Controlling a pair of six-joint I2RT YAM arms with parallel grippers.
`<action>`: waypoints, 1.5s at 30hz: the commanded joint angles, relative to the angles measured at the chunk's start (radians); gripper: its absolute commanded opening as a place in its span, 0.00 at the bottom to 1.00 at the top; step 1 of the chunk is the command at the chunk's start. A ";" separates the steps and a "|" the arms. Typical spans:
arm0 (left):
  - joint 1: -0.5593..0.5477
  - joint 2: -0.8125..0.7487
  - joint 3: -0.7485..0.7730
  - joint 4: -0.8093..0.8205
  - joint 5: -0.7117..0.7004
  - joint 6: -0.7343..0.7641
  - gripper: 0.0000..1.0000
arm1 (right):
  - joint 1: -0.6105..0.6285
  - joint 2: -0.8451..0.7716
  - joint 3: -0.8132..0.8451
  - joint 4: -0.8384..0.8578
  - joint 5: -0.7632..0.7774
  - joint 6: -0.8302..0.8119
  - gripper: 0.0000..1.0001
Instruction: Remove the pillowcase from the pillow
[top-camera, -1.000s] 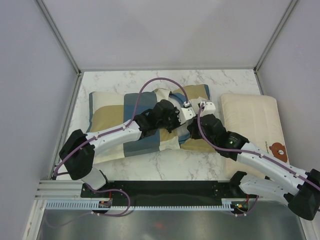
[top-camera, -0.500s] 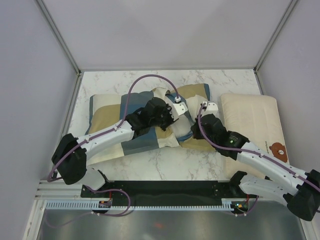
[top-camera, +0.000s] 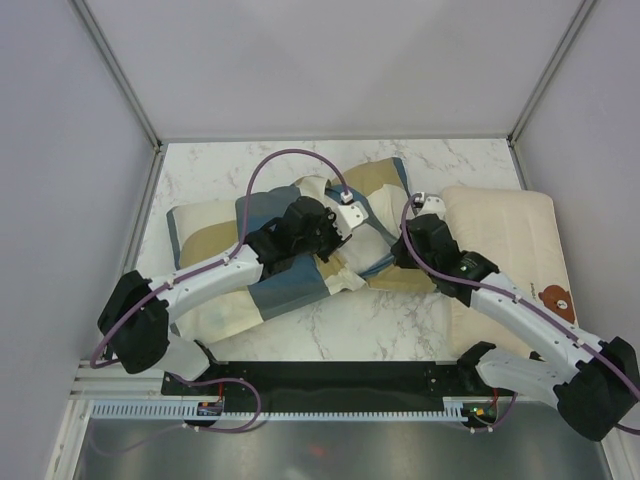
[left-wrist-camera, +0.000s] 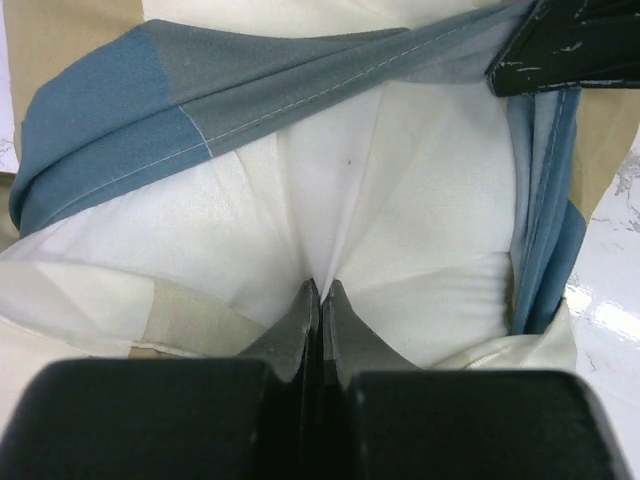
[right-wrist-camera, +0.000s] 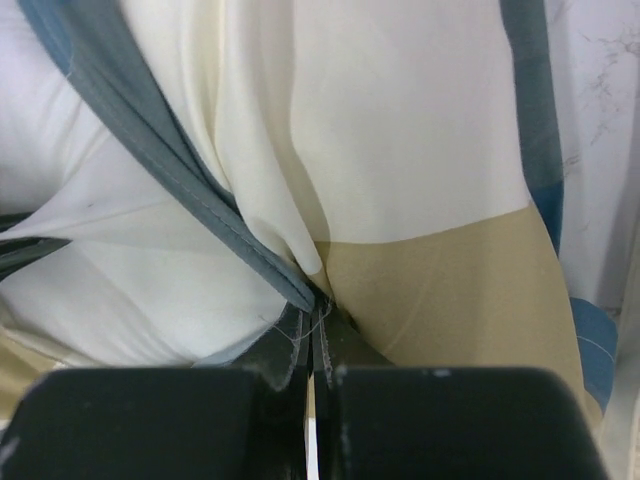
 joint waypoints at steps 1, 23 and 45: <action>0.081 -0.048 -0.045 -0.138 -0.189 -0.002 0.02 | -0.123 0.013 0.003 -0.207 0.204 -0.099 0.00; 0.079 0.022 -0.083 -0.099 -0.162 -0.012 0.02 | -0.568 0.194 0.061 -0.113 -0.078 -0.246 0.00; -0.158 -0.096 0.194 -0.119 -0.097 0.035 1.00 | -0.143 0.104 -0.023 0.114 -0.347 -0.095 0.00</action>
